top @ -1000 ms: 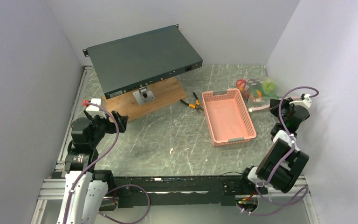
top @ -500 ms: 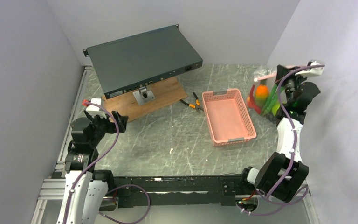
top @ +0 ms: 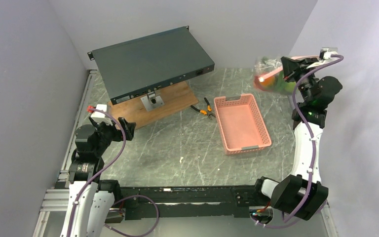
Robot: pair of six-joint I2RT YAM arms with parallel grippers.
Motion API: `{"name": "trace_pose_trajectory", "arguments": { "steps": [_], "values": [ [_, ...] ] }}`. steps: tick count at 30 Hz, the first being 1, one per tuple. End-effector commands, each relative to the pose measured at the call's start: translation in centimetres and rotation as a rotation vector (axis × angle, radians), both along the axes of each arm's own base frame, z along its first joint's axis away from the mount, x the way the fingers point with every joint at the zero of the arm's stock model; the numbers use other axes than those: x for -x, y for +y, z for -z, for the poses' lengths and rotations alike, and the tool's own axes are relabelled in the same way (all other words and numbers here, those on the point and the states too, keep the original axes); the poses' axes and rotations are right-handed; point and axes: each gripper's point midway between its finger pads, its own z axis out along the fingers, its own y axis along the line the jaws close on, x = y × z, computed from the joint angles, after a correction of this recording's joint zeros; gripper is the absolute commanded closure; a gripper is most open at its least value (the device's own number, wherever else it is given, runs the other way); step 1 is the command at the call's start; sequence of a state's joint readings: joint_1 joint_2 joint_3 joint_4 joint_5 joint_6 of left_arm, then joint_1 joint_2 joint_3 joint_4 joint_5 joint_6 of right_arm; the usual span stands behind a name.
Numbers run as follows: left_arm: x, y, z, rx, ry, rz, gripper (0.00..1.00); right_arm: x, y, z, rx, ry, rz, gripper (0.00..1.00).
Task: Open the zip-top bag and remove the fake food
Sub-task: Pick up the zipper food storage bag at the center of the board.
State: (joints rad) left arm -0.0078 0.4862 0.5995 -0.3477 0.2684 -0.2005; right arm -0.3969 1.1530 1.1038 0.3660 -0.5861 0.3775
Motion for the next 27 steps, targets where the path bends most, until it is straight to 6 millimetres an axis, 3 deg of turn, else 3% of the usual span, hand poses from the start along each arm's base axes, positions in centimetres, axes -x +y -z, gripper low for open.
{"name": "trace_pose_trajectory", "arguments": {
  "steps": [1,7,15,20,27],
  "values": [
    [-0.1,-0.4,-1.3,0.003,-0.056,0.026,0.01,3.8,5.6,-4.9,0.070,-0.091,-0.219,1.00],
    [0.0,-0.5,-1.3,0.005,-0.057,0.034,0.01,6.9,10.9,-4.1,0.130,-0.041,-0.466,1.00],
    [0.0,-0.8,-1.3,0.002,-0.057,0.053,0.01,12.1,16.0,-2.6,0.290,0.022,-0.770,1.00],
    [0.2,-1.3,-1.5,0.000,-0.070,0.089,0.01,14.6,18.3,-1.5,0.300,0.069,-0.949,1.00],
    [0.3,-1.5,-1.5,-0.002,-0.068,0.105,0.01,16.7,19.8,-0.7,0.304,0.070,-1.092,1.00]
  ]
}}
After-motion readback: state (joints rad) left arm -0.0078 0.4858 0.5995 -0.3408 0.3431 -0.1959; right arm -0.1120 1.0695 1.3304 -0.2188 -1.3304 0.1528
